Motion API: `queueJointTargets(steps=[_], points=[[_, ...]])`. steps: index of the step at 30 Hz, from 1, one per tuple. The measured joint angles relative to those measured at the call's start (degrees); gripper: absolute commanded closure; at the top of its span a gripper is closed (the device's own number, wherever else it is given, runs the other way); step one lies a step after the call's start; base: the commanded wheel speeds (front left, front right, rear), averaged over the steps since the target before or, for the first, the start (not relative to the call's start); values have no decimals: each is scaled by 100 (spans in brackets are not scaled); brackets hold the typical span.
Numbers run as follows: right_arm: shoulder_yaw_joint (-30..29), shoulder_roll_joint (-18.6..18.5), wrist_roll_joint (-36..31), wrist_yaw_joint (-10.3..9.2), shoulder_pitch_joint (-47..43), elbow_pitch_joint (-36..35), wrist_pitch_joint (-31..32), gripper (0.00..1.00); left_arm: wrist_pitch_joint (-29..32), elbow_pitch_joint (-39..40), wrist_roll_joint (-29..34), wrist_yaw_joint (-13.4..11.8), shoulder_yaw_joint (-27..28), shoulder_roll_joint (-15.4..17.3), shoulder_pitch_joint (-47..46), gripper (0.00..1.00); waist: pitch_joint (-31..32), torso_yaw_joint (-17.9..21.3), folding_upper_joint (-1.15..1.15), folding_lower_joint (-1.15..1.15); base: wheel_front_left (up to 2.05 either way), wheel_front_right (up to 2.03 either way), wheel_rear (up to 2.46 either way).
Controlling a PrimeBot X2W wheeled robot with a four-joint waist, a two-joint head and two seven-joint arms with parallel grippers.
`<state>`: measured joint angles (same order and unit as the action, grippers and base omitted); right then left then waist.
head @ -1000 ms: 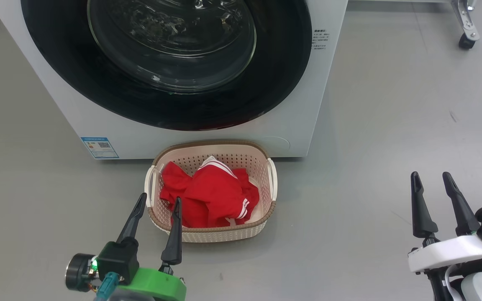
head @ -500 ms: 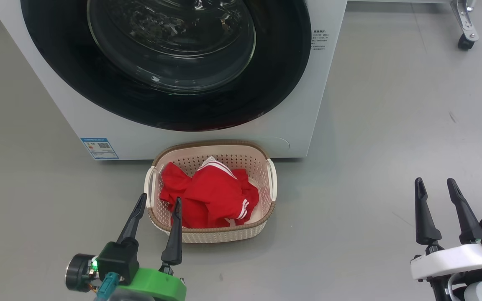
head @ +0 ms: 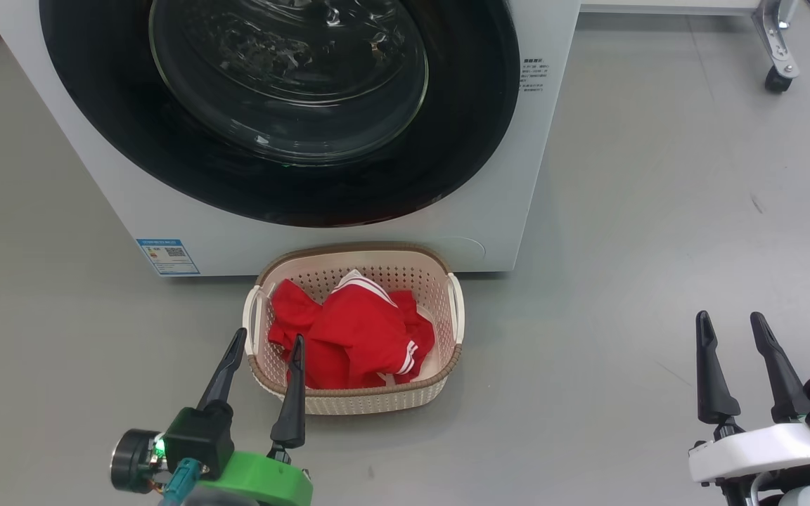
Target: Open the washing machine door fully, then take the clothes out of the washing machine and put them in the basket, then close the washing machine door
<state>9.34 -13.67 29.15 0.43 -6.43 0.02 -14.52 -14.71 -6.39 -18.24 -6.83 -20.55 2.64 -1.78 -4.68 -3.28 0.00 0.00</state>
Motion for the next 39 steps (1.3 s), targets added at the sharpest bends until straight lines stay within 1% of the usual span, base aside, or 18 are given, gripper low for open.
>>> queueJointTargets(steps=[10, 11, 17, 22, 28, 33, 39], points=[[-30, 58, -14, 8, -31, -24, 0, 0, 0, -34, -38, 0, -4, 0, 0, 0, 54, -8, 0, 0, 0, 0, 0], [-33, 68, -15, 8, -34, -26, 0, 100, 0, -36, -38, 0, -4, 0, 0, 100, 59, -8, 0, 0, 0, 0, 0], [68, 298, 4, 7, -142, 312, 8, 100, 1, -358, -41, 2, -25, -3, 180, 100, 60, -8, 0, 0, 0, 0, 0], [69, 312, 210, 9, -148, 319, 10, 100, 1, -255, -245, 16, -42, -3, 297, 100, 67, 2, 0, 0, 0, 0, 0], [7, 367, 677, 49, -146, 320, 119, 100, 2, -157, -727, 67, -7, -3, 349, 100, 96, 29, 0, 0, 0, 0, 0], [-68, 427, 996, 68, -139, 338, 196, 100, 91, -123, -1227, 119, 136, -3, 350, 100, 113, 47, 0, 0, 0, 0, 0], [-159, 458, 1386, 94, -110, 390, 318, 100, 199, -108, -1678, 167, 260, 5, 350, 100, 134, 69, 0, 0, 0, 0, 0]])
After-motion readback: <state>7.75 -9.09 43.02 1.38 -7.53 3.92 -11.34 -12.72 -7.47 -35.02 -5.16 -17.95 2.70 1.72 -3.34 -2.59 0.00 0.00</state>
